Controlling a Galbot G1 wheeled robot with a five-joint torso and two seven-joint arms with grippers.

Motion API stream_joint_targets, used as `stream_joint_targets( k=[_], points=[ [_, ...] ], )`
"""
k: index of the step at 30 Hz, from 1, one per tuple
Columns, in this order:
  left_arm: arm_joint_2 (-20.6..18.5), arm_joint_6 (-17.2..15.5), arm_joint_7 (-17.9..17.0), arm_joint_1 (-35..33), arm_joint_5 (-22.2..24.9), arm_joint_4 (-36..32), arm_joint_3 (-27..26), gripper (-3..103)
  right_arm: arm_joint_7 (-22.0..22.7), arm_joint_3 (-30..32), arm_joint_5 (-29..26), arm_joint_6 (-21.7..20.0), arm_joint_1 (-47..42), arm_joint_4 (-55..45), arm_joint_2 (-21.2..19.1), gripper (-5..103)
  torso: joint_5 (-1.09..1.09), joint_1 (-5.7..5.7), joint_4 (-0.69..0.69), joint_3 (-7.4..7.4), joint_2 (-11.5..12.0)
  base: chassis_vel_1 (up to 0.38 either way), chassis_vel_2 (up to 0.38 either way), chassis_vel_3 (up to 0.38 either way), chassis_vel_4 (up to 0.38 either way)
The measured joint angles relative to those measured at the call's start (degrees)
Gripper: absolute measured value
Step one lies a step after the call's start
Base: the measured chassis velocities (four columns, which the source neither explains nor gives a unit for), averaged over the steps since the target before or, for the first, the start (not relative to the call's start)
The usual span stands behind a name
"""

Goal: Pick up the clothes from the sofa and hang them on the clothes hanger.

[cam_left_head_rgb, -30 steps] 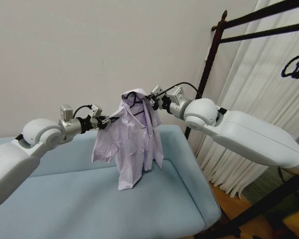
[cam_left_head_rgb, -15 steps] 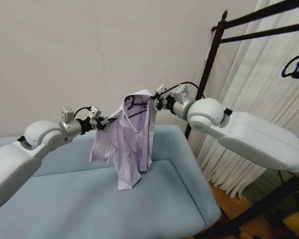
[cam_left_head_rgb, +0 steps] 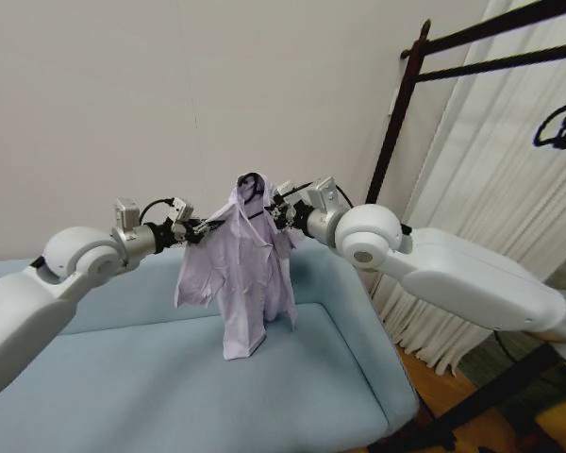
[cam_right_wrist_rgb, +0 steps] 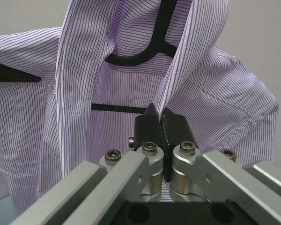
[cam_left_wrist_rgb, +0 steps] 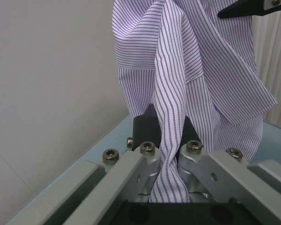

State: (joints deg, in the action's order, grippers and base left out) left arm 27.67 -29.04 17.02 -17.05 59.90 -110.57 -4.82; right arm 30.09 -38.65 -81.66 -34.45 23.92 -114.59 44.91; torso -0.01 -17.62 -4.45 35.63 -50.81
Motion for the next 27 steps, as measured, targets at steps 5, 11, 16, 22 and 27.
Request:
stream_joint_targets(
  k=[5,11,16,22,27],
  points=[
    [0.4,3.7,3.0,0.2,1.6,1.7,0.3,2,-0.4,1.0,-1.0,1.0,-0.4,-0.5,-1.4,5,0.02,0.00,-0.03,0.00,0.0,0.000,0.000,0.000,0.000],
    [1.9,9.0,5.3,-1.4,5.0,5.2,0.4,2,-0.1,2.6,-3.1,1.9,0.8,-1.9,-3.1,32,0.01,0.00,-0.01,0.00,0.0,0.000,0.000,0.000,0.000],
    [3.1,11.2,8.2,-2.5,6.3,8.9,0.1,2,-1.1,4.4,-7.4,2.2,4.8,-1.9,-4.7,48,0.00,0.00,-0.02,0.00,0.0,0.000,0.000,0.000,0.000],
    [3.9,12.4,14.5,-2.0,6.5,12.7,0.0,2,-15.3,3.6,-9.1,1.7,11.1,6.3,-6.0,70,-0.01,0.01,-0.01,-0.01,0.0,0.000,0.000,0.000,0.000],
    [4.0,12.9,22.7,-0.3,4.9,15.3,0.0,2,-40.4,-0.8,-3.8,1.6,15.4,20.1,-6.0,86,0.01,-0.01,-0.01,0.00,0.0,0.000,0.000,0.000,0.000]
  ],
)
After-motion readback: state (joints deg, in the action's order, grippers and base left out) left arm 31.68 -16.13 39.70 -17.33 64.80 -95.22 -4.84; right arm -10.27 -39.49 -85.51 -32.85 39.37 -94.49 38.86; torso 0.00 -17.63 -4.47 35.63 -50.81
